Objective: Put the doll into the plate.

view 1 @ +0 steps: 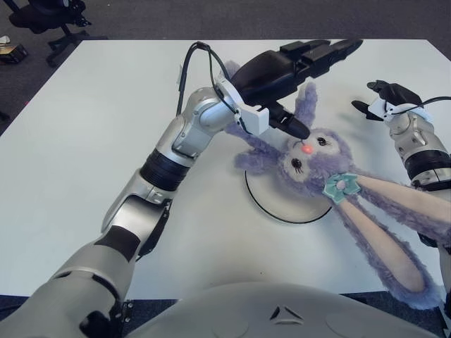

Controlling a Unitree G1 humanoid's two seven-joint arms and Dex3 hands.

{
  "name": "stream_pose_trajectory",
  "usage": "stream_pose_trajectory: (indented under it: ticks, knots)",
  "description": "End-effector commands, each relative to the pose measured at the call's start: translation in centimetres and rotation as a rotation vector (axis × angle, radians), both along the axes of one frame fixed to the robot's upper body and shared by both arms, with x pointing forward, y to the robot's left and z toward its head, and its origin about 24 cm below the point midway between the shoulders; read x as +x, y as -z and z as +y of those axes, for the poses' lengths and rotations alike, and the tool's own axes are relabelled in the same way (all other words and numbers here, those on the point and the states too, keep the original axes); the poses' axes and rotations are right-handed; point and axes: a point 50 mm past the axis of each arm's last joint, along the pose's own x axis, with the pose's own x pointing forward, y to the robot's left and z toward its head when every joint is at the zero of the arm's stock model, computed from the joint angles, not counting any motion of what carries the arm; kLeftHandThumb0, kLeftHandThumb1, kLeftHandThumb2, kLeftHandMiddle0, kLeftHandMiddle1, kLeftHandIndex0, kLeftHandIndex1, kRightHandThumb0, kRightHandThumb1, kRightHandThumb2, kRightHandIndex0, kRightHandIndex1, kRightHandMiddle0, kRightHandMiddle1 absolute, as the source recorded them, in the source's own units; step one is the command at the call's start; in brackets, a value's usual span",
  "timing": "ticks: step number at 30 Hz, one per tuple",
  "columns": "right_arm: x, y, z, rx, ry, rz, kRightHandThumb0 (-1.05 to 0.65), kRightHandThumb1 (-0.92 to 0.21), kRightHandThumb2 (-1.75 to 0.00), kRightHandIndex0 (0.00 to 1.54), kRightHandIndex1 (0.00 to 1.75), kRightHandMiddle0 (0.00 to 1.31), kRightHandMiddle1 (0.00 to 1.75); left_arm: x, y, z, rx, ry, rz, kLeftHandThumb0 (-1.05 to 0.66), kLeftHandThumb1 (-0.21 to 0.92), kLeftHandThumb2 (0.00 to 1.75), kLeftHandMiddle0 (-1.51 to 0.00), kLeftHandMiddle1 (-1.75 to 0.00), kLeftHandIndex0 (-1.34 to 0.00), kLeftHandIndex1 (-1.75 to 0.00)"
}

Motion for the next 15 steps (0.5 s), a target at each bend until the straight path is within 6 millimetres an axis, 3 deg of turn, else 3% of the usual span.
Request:
stream_pose_trajectory:
  ticks: [1,13,15]
  knots:
    - [-0.2,-0.3,-0.6,-0.012,-0.007,-0.009,-0.66,-0.92,-0.67,0.65,0.06,0.48,0.06,-0.1,-1.7,0.0,-0.011,0.032,-0.017,-0.53,0.92,0.32,-0.48,-0.01,-0.39,-0.08]
    - [-0.3,-0.3,-0.8,-0.010,-0.009,-0.008,-0.66,-0.92,-0.68,0.66,0.06,0.47,0.06,1.0,-3.1,-0.6,0.052,0.073,0.032,-0.73,0.92,0.53,-0.45,0.00,-0.38,-0.05]
    - [0.3,-0.1,-0.2,0.016,0.027,0.061,-0.65,-0.92,-0.67,0.65,0.06,0.46,0.05,1.1,-3.5,-0.5,0.056,0.055,0.036,-0.74,0.92,0.53,-0.45,0.00,-0.38,-0.04]
